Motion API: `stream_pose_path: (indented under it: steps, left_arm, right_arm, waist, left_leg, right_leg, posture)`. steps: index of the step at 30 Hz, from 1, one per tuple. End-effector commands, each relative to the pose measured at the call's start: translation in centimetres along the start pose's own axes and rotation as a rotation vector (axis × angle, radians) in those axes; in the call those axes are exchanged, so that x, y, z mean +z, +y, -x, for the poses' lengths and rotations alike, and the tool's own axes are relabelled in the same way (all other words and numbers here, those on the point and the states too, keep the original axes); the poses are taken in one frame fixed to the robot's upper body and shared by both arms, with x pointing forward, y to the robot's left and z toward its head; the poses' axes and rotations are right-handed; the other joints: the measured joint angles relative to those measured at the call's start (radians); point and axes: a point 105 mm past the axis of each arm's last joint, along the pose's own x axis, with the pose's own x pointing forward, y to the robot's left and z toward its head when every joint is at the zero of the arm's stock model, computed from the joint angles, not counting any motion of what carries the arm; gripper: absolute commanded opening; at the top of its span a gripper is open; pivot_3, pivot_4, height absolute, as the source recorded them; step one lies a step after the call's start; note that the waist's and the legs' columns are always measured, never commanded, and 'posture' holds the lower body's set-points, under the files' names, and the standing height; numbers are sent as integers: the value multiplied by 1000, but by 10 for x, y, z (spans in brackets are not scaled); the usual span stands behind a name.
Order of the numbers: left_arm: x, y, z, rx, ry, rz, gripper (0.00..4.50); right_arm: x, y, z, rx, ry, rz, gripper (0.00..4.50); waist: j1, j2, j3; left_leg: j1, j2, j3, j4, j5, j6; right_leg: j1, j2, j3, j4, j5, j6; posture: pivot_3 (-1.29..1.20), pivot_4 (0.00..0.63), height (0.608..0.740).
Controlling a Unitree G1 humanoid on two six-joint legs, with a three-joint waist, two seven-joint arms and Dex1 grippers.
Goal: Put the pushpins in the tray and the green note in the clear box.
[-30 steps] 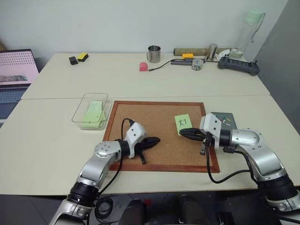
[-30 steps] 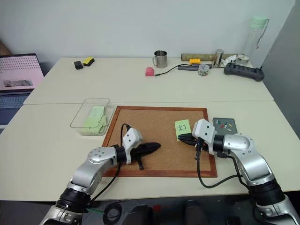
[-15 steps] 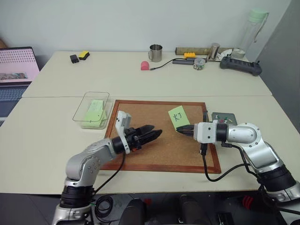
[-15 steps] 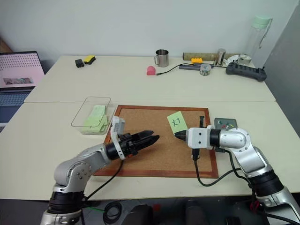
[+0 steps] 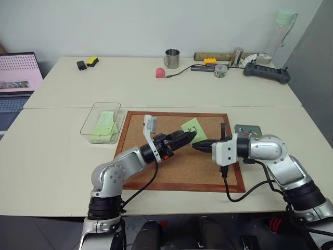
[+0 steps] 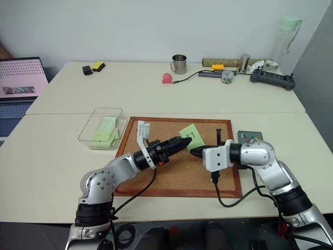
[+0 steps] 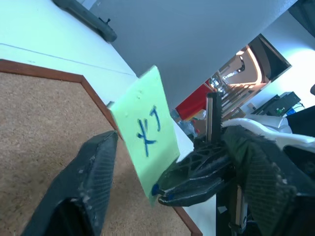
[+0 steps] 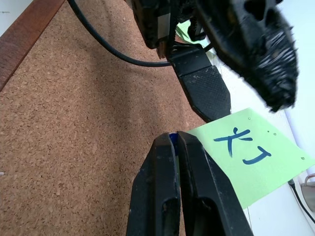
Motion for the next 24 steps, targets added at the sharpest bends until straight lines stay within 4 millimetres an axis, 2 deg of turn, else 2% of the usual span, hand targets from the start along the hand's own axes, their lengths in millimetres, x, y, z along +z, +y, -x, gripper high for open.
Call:
stream_pose_path:
  steps: [1, 4, 13, 15, 17, 24]
  left_arm:
    - [3, -4, -2, -23, -17, -28, 2565]
    - [4, -3, -3, -19, -25, -33, 1972]
    - [-3, 0, -6, 3, 1, -68, 567]
    - [-5, 1, -6, 10, 5, -74, 128]
    - [-4, 5, -6, 28, 0, -80, 9]
    - [-1, 24, -8, 136, -15, -127, 9]
  right_arm:
    - [10, -9, -1, -24, -38, 47, 0]
    - [11, -9, -2, -24, -47, 52, 0]
    - [13, -8, -4, -31, -62, 54, 0]
    - [14, -8, -5, -33, -64, 56, 0]
    - [14, -9, -4, -36, -66, 60, 0]
    - [19, -15, 1, -85, -86, 77, 0]
  waist:
    - [0, 0, 0]
    - [0, 0, 0]
    - [0, 0, 0]
    - [0, 0, 0]
    - [0, 0, 0]
    - [0, 0, 0]
  left_leg:
    - [0, 0, 0, 0, 0, 0]
    - [0, 0, 0, 0, 0, 0]
    - [0, 0, 0, 0, 0, 0]
    - [0, 0, 0, 0, 0, 0]
    - [-1, 0, 0, 0, 0, 0]
    - [-1, 0, 0, 0, 0, 0]
  right_leg:
    - [0, 0, 0, 0, 0, 0]
    - [0, 0, 0, 0, 0, -1]
    - [0, 0, 0, -1, 1, -1]
    - [0, 0, 0, -2, 1, -1]
    - [0, 0, 0, -2, 1, -1]
    - [0, 0, 0, -3, 2, 0]
  posture:
    - [0, 150, 740]
    - [0, 150, 740]
    - [0, 150, 740]
    - [0, 150, 740]
    - [0, 150, 740]
    - [0, 150, 740]
